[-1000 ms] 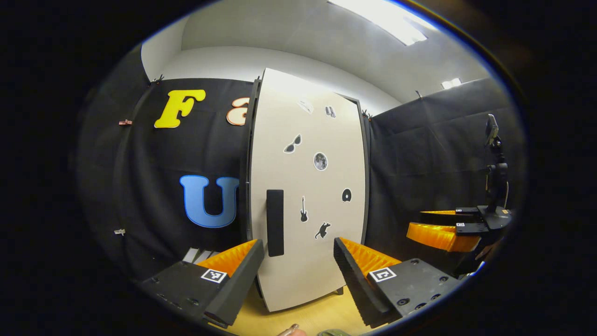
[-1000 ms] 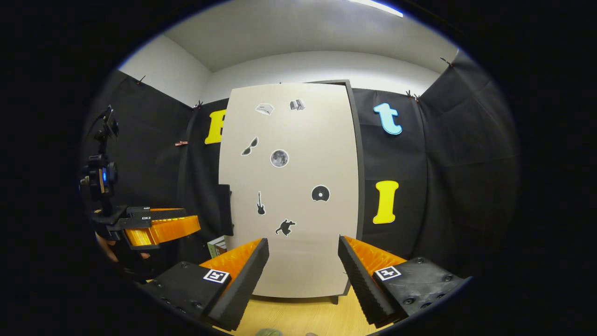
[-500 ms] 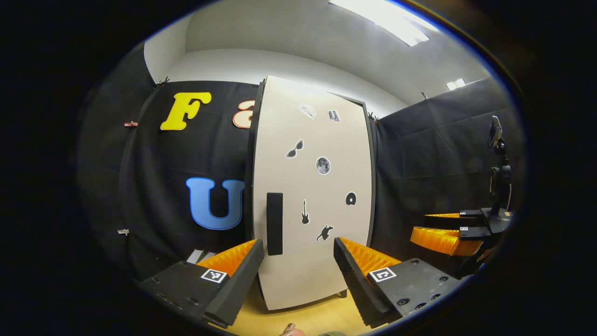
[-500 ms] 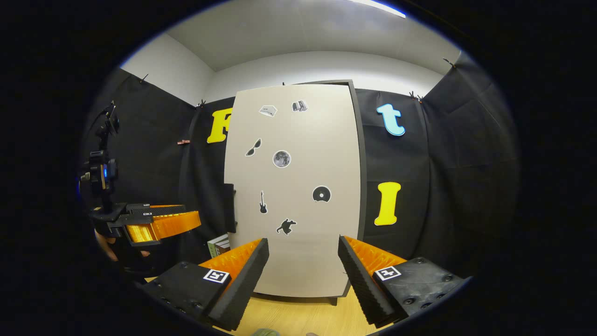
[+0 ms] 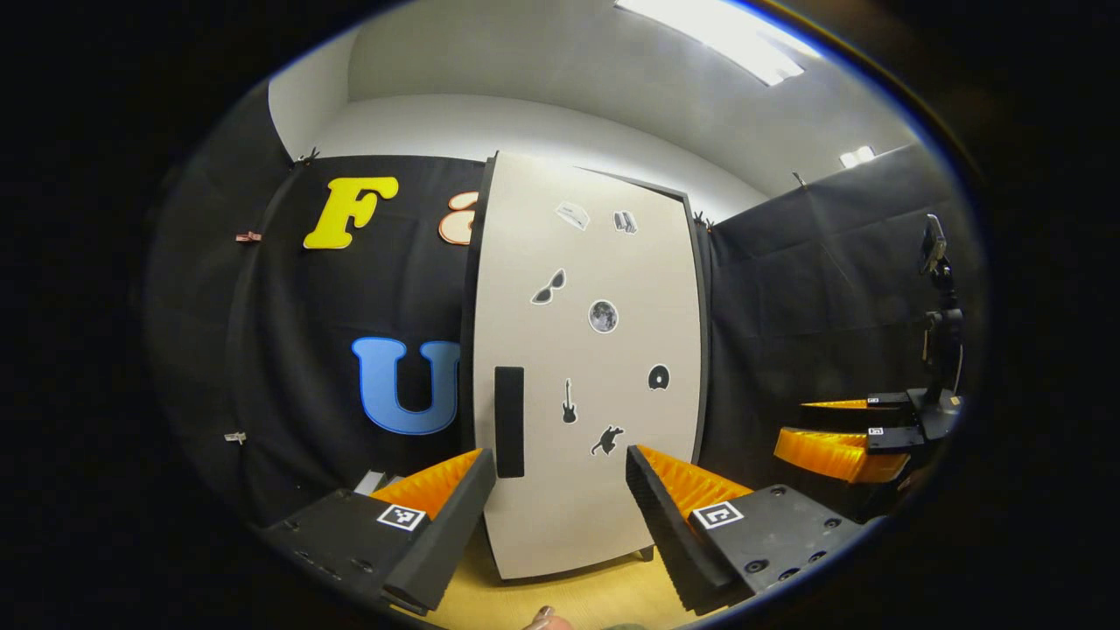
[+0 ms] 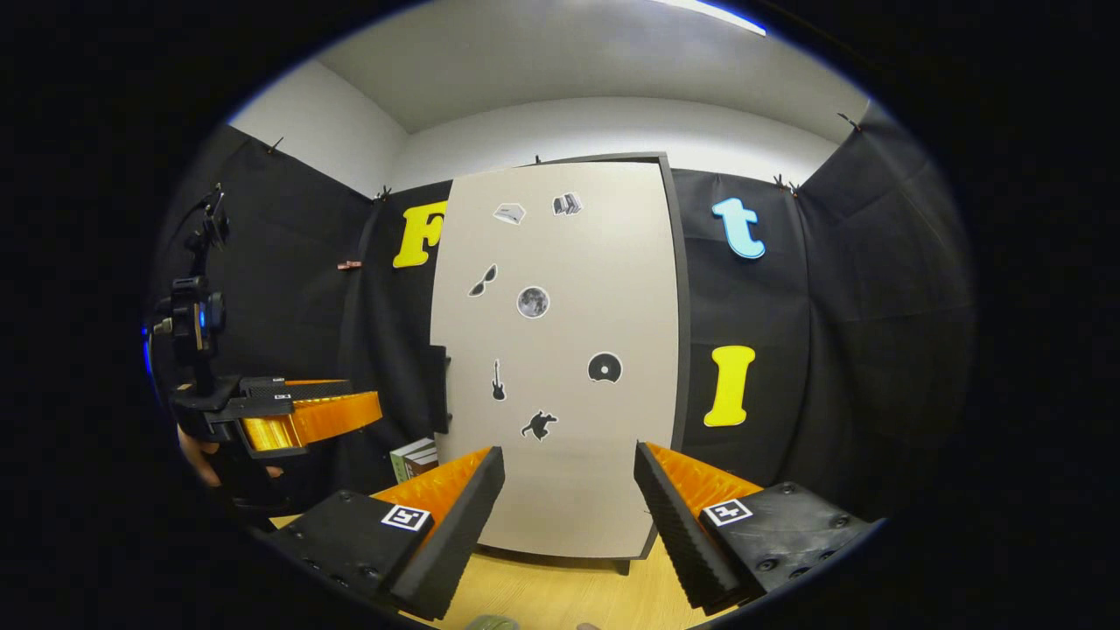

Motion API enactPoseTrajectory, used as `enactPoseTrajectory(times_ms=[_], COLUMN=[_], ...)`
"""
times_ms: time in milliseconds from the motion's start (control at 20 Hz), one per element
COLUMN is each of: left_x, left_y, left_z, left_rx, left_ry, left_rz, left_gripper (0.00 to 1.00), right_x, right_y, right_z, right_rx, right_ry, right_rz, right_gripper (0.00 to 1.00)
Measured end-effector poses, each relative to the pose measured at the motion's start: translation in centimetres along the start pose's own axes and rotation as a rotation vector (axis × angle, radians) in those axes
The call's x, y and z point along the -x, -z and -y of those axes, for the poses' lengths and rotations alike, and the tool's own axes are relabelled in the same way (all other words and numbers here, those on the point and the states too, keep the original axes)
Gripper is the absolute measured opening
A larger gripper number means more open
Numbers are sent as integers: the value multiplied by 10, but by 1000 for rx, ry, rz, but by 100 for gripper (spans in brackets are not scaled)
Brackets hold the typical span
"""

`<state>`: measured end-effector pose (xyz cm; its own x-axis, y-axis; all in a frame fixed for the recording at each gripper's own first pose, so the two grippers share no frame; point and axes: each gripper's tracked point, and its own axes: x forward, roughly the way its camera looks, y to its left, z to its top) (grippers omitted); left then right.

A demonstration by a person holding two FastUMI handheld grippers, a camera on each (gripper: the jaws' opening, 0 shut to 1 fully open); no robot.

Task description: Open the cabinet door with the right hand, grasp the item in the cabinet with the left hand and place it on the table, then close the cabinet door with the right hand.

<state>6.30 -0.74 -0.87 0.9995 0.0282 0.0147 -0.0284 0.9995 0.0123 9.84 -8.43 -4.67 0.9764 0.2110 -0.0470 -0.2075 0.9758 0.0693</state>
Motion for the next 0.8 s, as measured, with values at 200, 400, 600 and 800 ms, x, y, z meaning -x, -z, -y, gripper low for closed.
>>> enactPoseTrajectory(times_ms=[200, 400, 600, 800], left_x=[0, 2, 3, 2], left_y=[1, 0, -2, -2], left_z=[-1, -5, -6, -6], left_rx=[10, 8, -1, -13], left_ry=[-5, -17, -19, -18], left_rz=[-2, -1, 4, 7], left_gripper=[95, 95, 95, 95], right_x=[0, -2, -1, -1], right_y=[-1, 0, -1, -1], right_z=[1, 0, -2, -1], right_rx=[14, 14, 14, 10], right_ry=[2, -5, -8, -6], right_rz=[5, 3, 5, 7], right_gripper=[96, 96, 96, 98])
